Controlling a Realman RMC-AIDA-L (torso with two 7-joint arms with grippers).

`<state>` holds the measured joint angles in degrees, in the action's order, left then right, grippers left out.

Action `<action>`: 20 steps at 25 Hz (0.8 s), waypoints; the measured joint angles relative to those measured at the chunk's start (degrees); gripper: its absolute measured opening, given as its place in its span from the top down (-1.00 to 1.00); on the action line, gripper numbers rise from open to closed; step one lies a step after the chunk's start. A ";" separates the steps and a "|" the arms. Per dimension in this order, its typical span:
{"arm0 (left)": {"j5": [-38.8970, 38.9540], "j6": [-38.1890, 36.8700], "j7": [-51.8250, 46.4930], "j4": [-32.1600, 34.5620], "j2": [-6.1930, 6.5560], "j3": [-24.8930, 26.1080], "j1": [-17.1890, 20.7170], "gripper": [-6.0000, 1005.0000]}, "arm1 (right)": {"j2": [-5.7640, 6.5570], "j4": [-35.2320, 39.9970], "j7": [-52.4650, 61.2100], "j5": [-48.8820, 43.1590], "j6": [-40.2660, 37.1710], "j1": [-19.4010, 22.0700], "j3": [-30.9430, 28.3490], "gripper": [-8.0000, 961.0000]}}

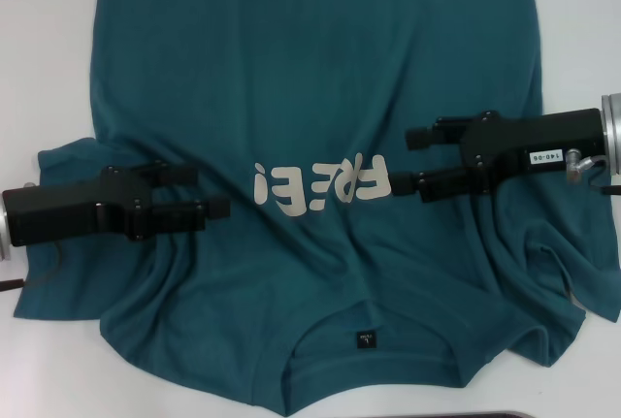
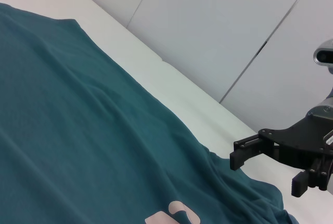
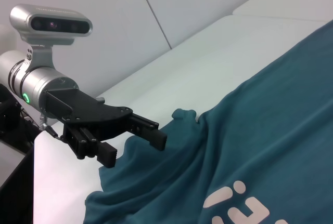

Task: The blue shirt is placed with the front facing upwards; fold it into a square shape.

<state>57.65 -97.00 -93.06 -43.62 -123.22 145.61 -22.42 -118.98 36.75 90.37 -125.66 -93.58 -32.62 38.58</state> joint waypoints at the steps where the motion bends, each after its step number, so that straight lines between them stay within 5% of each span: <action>1: 0.00 0.02 -0.13 -0.03 0.00 0.00 0.00 -0.80 | 0.08 0.00 0.09 -0.03 0.00 0.00 0.00 -0.96; 15: -0.12 0.06 -1.73 -0.16 0.04 0.02 -0.06 -0.80 | -0.11 -0.02 1.18 -1.83 0.46 -0.42 -0.13 -0.96; 20: -0.37 -2.77 -12.59 0.11 1.99 0.45 -1.54 -0.80 | -0.18 -0.33 3.23 -1.02 0.10 -0.30 -2.55 -0.96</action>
<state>57.29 -99.78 -105.65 -43.50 -121.23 146.06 -23.96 -119.16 36.42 93.61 -126.68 -93.48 -32.92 36.04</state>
